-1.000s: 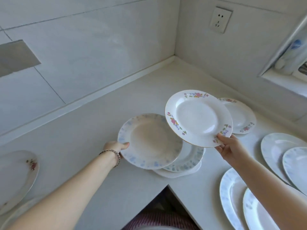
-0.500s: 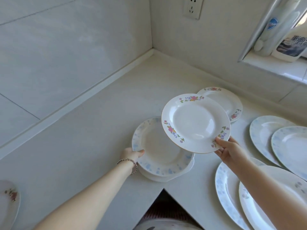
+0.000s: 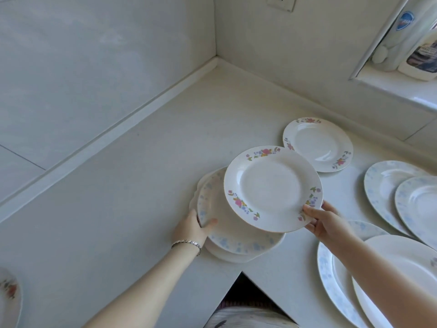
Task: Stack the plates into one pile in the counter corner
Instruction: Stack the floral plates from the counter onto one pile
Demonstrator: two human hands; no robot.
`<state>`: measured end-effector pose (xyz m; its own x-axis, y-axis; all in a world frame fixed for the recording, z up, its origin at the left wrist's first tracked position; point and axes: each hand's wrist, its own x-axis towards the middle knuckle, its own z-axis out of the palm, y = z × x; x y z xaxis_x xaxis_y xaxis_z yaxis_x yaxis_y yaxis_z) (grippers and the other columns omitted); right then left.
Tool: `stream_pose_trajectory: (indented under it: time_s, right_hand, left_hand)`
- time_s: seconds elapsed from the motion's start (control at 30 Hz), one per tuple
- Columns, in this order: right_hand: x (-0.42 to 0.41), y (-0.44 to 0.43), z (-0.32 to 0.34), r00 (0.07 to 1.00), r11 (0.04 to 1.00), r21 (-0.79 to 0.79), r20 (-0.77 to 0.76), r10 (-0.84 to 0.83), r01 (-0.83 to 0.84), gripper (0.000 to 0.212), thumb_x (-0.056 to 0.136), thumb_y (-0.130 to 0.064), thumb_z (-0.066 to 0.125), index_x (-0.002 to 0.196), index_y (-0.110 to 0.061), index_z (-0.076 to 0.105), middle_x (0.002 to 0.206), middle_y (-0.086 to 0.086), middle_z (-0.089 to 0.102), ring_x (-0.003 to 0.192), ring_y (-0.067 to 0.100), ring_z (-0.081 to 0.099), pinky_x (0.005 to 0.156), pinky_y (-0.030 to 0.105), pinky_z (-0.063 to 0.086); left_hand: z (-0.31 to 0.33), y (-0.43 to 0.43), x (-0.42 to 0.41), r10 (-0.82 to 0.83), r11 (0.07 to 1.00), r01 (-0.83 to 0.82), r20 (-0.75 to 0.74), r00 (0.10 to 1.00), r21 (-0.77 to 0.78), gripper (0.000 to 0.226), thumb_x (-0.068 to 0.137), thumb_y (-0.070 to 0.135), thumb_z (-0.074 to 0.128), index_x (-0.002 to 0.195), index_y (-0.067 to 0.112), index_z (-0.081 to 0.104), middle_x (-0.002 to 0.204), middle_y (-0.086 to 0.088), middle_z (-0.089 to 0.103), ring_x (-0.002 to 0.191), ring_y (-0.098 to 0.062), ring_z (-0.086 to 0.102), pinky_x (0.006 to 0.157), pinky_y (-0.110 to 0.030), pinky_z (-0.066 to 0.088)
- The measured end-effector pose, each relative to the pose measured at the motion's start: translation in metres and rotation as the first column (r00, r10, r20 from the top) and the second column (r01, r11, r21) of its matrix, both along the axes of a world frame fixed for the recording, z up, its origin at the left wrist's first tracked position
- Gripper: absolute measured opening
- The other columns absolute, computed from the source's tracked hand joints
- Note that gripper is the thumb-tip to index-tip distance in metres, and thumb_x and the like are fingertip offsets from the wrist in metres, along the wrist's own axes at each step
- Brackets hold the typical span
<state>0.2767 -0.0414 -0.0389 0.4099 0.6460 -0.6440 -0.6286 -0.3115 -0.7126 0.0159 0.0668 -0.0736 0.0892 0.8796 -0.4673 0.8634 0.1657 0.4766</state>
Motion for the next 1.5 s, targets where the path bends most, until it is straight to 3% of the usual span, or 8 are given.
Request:
stream_pose_trajectory:
  time_s: [0.17,0.53,0.67,0.97,1.03,1.1,1.2,1.5]
  right_hand:
    - [-0.015,0.001,-0.005,0.996,0.995,-0.062,0.043,0.083,-0.080,0.018,0.085,0.011,0.051,0.086,-0.006,0.057,0.061,0.004,0.073,0.051,0.016,0.069,0.048,0.024,0.056]
    - [-0.045,0.003,-0.023,0.953,0.945,-0.263,0.175,0.246,-0.196,0.008,0.086,-0.001,0.058,0.093,-0.004,0.058,0.079,0.014,0.069,0.063,0.022,0.069,0.053,0.025,0.058]
    - [-0.044,0.007,-0.019,0.609,0.757,-0.568,0.487,0.626,-0.325,0.021,0.086,-0.026,0.060,0.074,-0.008,0.059,0.056,0.002,0.064,0.045,0.014,0.057,0.044,0.022,0.044]
    - [-0.036,0.014,-0.016,0.154,0.516,-0.835,0.494,0.856,-0.191,0.050,0.085,-0.056,0.048,0.054,-0.019,0.036,0.054,-0.004,0.047,0.052,0.014,0.043,0.045,0.026,0.028]
    - [-0.035,0.014,-0.021,0.206,0.610,-0.778,0.579,0.789,-0.148,0.045,0.085,-0.056,0.047,0.061,-0.017,0.045,0.064,-0.001,0.055,0.061,0.017,0.050,0.051,0.027,0.033]
    - [-0.034,0.019,-0.031,0.466,0.835,-0.536,0.712,0.525,-0.122,0.033,0.088,-0.045,0.051,0.089,-0.012,0.057,0.092,0.004,0.061,0.085,0.022,0.058,0.068,0.029,0.039]
    - [-0.039,0.034,-0.039,0.830,0.980,-0.185,0.533,0.165,-0.076,0.041,0.094,-0.027,0.048,0.133,-0.012,0.045,0.123,-0.001,0.051,0.119,0.016,0.048,0.087,0.026,0.039]
    - [-0.053,0.042,-0.054,0.874,0.990,-0.137,0.478,0.091,-0.028,0.043,0.098,-0.027,0.040,0.141,-0.025,0.038,0.146,-0.003,0.041,0.133,0.015,0.038,0.112,0.034,0.030]
  left_hand:
    - [0.013,0.009,0.014,0.456,0.887,-0.409,0.537,0.710,-0.213,0.040,0.096,0.020,0.044,0.135,0.009,0.047,0.140,-0.006,0.050,0.130,-0.018,0.046,0.102,-0.026,0.035]
    - [0.010,0.004,0.022,0.451,0.886,-0.282,0.545,0.707,-0.368,0.056,0.099,0.044,0.021,0.150,0.022,0.012,0.159,0.003,0.013,0.146,-0.020,0.022,0.120,-0.035,0.015]
    - [0.007,0.005,0.022,0.401,0.909,-0.247,0.545,0.736,-0.336,0.056,0.099,0.041,0.019,0.150,0.019,0.011,0.160,0.001,0.010,0.147,-0.020,0.016,0.121,-0.037,0.013]
    - [0.004,0.005,0.022,0.396,0.915,-0.255,0.574,0.717,-0.314,0.054,0.101,0.036,0.021,0.150,0.017,0.013,0.159,0.000,0.014,0.146,-0.015,0.017,0.119,-0.032,0.017]
    - [0.006,0.006,0.022,0.401,0.913,-0.265,0.568,0.719,-0.309,0.052,0.101,0.035,0.021,0.150,0.017,0.015,0.158,0.001,0.016,0.146,-0.015,0.018,0.116,-0.028,0.017]
    - [0.008,0.007,0.022,0.415,0.907,-0.277,0.565,0.713,-0.317,0.052,0.101,0.037,0.021,0.149,0.020,0.017,0.158,0.002,0.018,0.145,-0.016,0.020,0.115,-0.028,0.018]
    - [0.005,0.007,0.023,0.438,0.895,-0.291,0.552,0.709,-0.338,0.053,0.100,0.039,0.019,0.150,0.022,0.014,0.158,0.003,0.017,0.145,-0.017,0.021,0.116,-0.030,0.018]
    - [-0.011,0.004,0.020,0.488,0.872,-0.321,0.628,0.606,-0.369,0.051,0.099,0.044,0.021,0.148,0.031,0.017,0.157,0.008,0.021,0.144,-0.012,0.024,0.120,-0.037,0.019]
